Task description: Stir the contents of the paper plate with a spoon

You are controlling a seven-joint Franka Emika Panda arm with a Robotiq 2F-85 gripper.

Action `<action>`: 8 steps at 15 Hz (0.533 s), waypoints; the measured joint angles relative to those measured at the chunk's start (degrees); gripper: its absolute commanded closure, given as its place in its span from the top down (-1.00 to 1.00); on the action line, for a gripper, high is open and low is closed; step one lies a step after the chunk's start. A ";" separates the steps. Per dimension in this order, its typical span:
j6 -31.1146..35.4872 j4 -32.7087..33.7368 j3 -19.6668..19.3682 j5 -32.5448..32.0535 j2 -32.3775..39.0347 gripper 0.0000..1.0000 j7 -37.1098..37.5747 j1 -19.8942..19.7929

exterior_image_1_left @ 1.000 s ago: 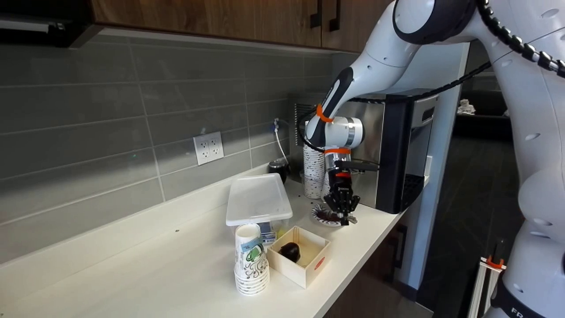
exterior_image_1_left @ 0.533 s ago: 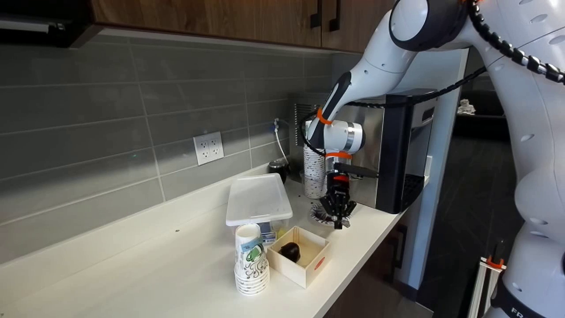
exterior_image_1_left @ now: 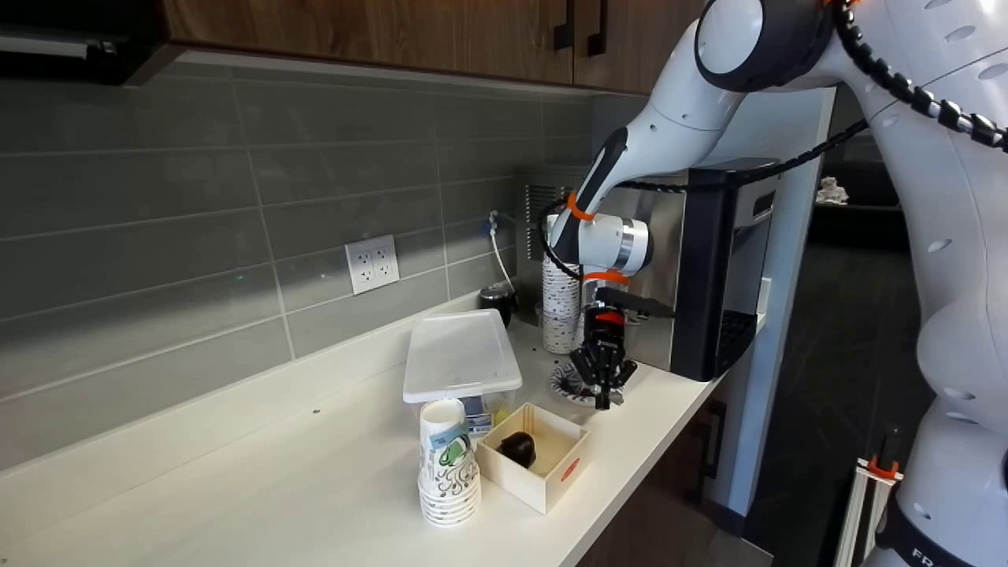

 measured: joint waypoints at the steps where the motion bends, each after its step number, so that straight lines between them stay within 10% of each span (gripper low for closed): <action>1: -0.64 0.00 -0.07 0.00 0.00 -0.98 0.20 0.00; 8: -5.20 -0.19 -0.43 -0.70 0.22 -0.98 1.95 0.06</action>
